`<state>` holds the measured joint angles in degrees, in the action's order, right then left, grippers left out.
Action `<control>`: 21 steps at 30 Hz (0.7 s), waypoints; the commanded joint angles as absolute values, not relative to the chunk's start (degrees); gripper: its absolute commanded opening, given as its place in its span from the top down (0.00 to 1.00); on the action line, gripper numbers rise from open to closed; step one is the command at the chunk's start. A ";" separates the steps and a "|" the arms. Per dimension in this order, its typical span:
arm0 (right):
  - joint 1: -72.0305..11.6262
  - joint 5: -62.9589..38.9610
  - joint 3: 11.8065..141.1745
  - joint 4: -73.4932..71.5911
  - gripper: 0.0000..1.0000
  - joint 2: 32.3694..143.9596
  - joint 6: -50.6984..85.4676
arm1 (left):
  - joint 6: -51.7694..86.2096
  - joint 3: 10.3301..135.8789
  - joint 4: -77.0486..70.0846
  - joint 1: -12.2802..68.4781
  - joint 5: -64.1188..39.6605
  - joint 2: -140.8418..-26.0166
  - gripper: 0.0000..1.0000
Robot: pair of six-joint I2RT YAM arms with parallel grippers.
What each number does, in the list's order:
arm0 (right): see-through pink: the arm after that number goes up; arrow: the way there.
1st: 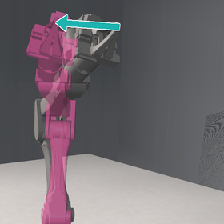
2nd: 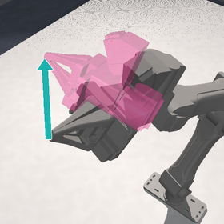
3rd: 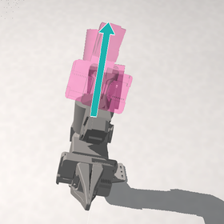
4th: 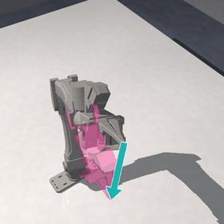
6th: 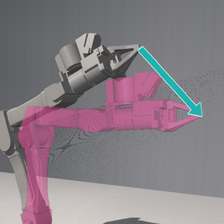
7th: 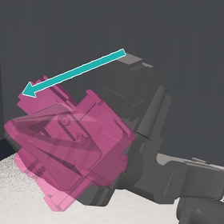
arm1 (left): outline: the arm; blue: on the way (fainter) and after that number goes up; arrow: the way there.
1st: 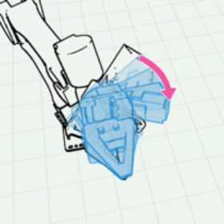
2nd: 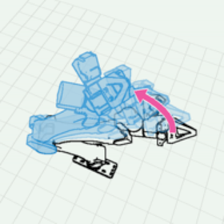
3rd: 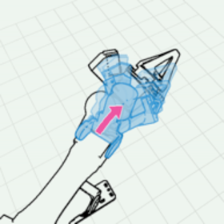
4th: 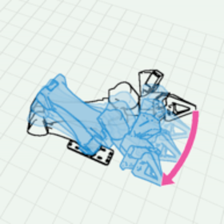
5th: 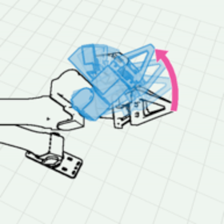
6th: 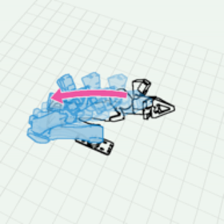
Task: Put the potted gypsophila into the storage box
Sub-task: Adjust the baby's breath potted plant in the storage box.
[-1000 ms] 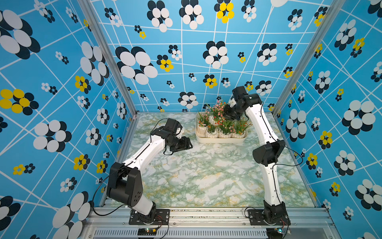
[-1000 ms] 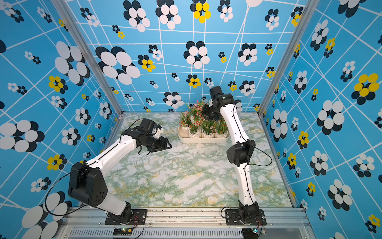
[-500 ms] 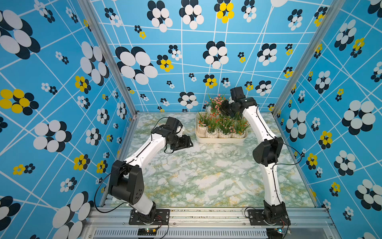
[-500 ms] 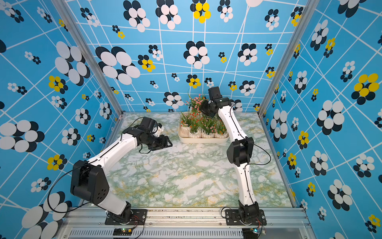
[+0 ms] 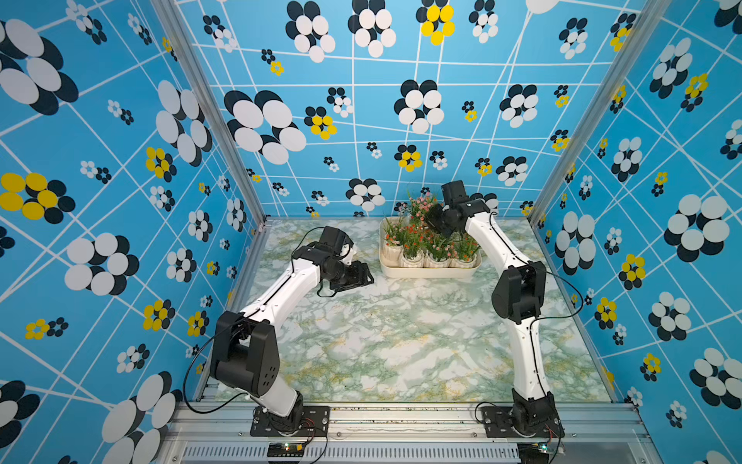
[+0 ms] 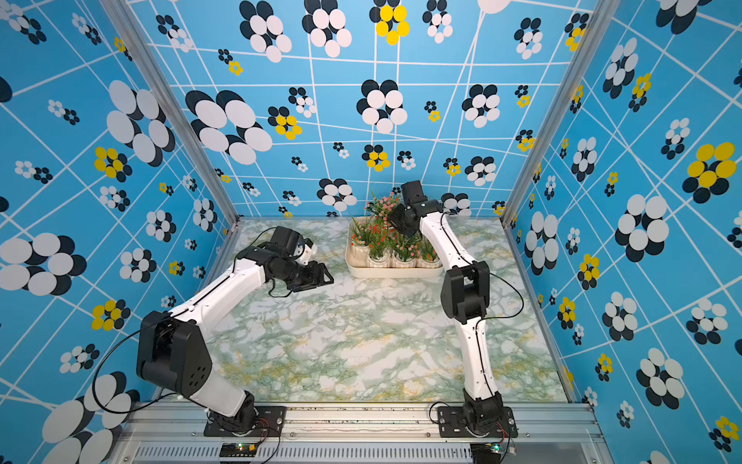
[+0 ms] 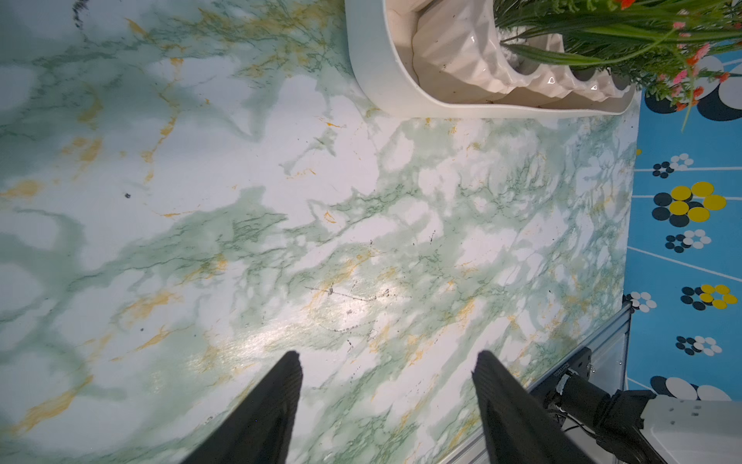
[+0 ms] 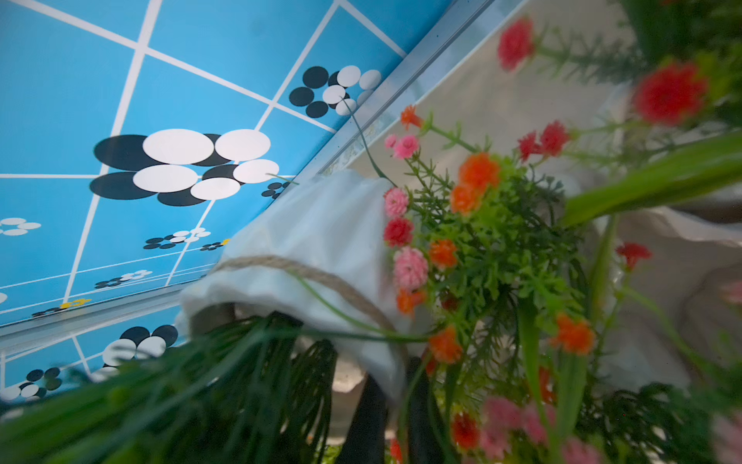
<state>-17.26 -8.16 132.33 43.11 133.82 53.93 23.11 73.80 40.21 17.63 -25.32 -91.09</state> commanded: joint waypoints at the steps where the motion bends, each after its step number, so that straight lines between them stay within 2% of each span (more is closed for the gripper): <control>1: -17.92 -7.12 130.80 40.67 1.00 128.95 55.28 | 22.72 73.75 39.46 17.15 -26.45 -91.76 0.29; 21: -18.65 -6.42 123.27 40.04 1.00 125.07 54.36 | 24.19 72.61 38.93 17.29 -27.24 -90.49 0.29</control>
<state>-18.26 -7.29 124.09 41.34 128.73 54.74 23.59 73.60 39.11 17.63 -26.22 -91.07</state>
